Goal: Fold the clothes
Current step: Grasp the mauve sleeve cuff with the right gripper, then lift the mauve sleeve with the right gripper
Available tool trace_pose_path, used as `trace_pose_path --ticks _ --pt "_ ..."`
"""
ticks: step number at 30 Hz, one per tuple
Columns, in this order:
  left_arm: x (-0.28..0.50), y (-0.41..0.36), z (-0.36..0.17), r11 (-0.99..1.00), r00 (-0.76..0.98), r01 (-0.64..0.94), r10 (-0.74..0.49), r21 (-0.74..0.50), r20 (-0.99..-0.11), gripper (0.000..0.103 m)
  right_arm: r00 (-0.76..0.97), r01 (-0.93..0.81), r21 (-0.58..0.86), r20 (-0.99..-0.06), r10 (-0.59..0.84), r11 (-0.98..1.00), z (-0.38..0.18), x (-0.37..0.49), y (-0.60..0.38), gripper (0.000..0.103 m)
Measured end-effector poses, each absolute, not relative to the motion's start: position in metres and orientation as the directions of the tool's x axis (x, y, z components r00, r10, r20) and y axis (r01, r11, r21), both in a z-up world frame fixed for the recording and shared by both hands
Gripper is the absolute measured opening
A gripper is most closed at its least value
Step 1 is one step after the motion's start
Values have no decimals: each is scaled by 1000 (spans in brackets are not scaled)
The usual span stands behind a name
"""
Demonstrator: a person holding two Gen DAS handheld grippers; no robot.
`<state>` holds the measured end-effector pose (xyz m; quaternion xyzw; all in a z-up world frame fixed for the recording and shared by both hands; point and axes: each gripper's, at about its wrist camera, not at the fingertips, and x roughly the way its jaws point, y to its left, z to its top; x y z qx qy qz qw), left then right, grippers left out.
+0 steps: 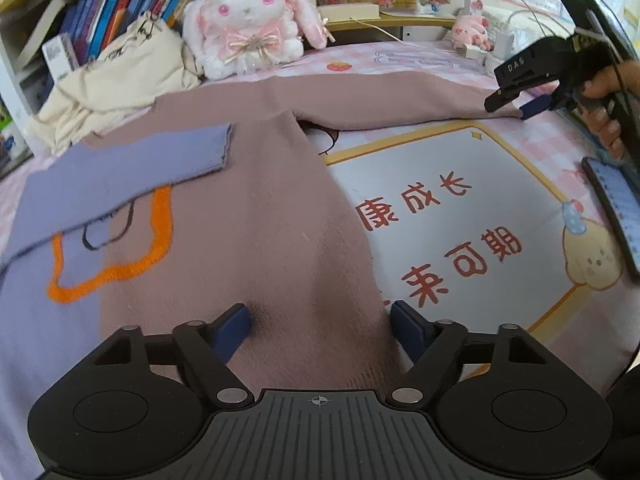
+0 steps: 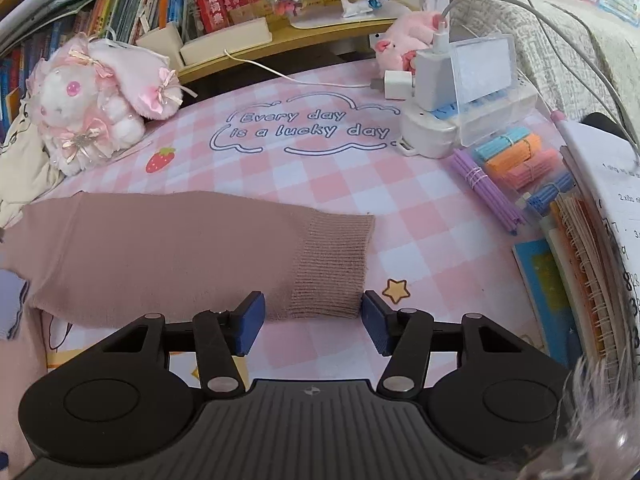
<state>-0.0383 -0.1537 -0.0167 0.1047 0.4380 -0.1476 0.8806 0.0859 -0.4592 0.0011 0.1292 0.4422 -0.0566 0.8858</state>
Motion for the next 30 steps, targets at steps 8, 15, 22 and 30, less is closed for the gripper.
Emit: trace_pose_path --ticks 8,15,22,30 --pt "-41 -154 -16 936 568 348 -162 57 -807 66 622 158 292 -771 134 943 -2 84 -457 10" --pt "-47 -151 -15 932 579 356 -170 60 -797 46 660 210 382 -735 158 900 3 74 -467 9" --pt "-53 -150 -12 926 576 368 -157 84 -802 27 692 246 457 -700 175 855 7 66 -478 9" --pt "-56 -151 -11 921 569 379 -162 83 -806 22 677 302 500 -712 187 812 -5 67 -490 14"
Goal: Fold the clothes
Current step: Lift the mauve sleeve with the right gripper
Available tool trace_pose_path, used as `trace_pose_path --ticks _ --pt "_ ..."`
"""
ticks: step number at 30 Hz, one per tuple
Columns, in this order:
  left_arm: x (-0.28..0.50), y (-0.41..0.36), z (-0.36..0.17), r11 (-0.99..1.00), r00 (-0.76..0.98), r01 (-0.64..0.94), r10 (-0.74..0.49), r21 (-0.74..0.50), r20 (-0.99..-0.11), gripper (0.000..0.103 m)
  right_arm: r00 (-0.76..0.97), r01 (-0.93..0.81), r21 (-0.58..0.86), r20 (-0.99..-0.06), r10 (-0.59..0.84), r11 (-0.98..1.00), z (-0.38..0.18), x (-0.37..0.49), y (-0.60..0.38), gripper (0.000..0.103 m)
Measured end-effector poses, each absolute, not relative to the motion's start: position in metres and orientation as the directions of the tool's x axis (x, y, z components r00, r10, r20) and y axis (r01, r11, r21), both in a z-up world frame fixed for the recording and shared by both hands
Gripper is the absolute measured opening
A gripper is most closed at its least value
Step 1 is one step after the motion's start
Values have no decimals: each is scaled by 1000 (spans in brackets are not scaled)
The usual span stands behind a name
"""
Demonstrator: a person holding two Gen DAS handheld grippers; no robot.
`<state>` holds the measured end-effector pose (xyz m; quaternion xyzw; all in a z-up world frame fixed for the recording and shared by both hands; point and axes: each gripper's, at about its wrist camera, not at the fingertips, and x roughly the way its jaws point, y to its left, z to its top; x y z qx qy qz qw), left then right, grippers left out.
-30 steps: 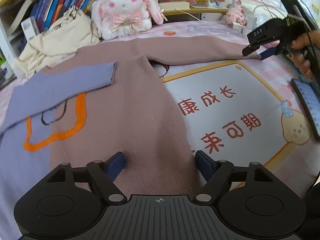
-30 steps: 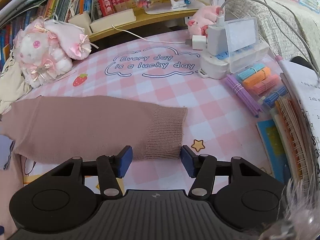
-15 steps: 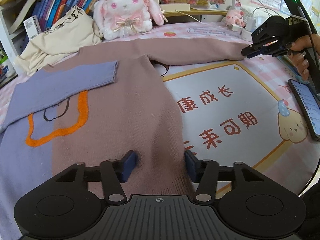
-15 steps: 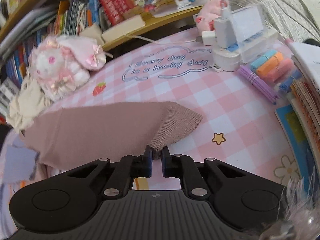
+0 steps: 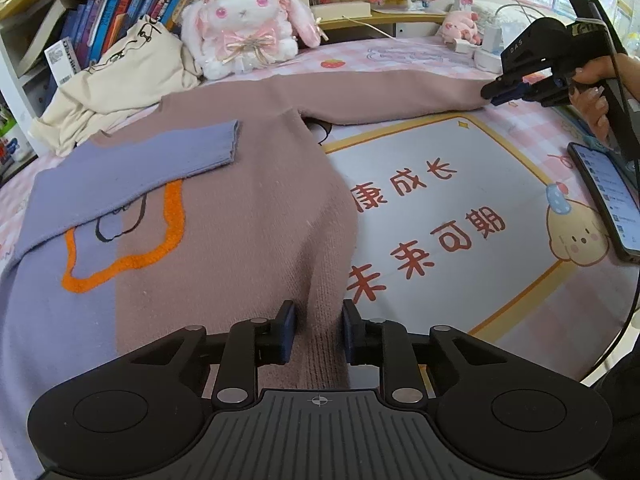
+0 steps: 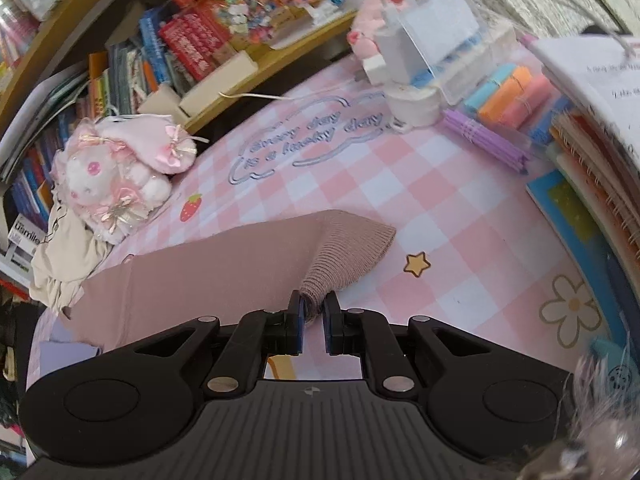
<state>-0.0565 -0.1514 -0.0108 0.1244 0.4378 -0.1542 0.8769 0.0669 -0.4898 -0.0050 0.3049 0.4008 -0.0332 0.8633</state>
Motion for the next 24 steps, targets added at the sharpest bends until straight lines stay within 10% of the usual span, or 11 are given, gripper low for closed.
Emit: trace_pose_path --ticks 5,24 --pt "-56 -149 -10 927 569 368 -169 65 -805 23 678 341 534 -710 192 774 -9 69 -496 31" --pt "-60 -97 25 968 719 251 -188 -3 -669 64 723 325 502 -678 131 802 21 79 -479 12"
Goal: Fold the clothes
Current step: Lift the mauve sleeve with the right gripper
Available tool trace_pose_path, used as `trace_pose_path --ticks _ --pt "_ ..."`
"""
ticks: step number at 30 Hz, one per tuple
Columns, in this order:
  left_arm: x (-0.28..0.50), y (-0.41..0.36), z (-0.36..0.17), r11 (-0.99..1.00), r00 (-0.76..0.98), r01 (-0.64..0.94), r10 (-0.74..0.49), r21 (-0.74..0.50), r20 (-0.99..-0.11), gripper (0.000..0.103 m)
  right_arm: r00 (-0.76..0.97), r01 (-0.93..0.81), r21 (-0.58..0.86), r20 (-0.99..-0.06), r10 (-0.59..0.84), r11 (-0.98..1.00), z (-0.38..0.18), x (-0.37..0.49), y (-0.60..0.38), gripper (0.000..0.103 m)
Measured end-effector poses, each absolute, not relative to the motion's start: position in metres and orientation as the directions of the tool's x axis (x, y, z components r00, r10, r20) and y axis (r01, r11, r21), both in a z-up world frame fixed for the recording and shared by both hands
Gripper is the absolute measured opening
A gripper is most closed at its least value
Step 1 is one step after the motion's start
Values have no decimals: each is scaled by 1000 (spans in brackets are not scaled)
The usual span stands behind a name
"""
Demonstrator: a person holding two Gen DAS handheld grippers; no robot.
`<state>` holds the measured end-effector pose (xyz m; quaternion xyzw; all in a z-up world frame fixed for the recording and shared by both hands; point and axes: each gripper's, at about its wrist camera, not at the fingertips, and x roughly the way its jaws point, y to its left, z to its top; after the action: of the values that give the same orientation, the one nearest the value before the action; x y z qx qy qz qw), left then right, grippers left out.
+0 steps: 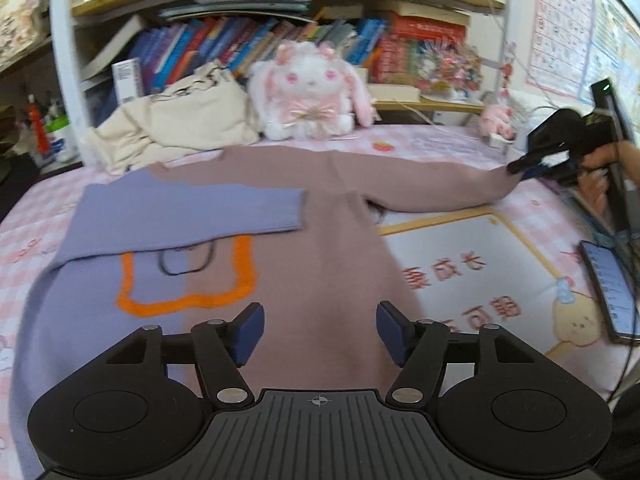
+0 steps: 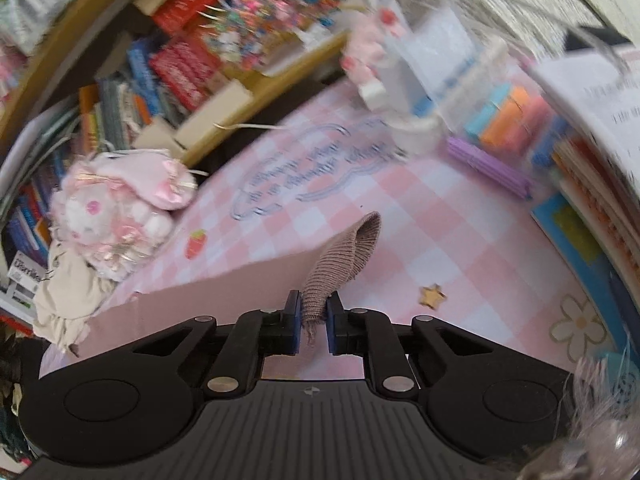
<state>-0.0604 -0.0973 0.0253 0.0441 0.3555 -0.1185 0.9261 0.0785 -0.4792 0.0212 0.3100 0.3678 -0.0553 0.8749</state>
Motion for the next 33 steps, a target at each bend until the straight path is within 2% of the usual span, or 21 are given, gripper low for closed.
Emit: trace_pose_path --ticks 9,18,25,33 --pt "-58 -39 23 983 753 185 -150 -12 -641 67 796 180 463 -587 148 868 73 86 -412 12" --pt "-61 17 34 960 774 277 -208 25 -598 69 818 68 428 -542 195 901 112 101 -299 12" --pt "-74 56 36 933 791 343 -225 108 -569 70 819 -64 375 -509 263 925 136 117 -192 12" --pt "-83 131 43 980 824 198 -164 4 -542 70 766 -209 311 -537 353 927 132 131 -69 12"
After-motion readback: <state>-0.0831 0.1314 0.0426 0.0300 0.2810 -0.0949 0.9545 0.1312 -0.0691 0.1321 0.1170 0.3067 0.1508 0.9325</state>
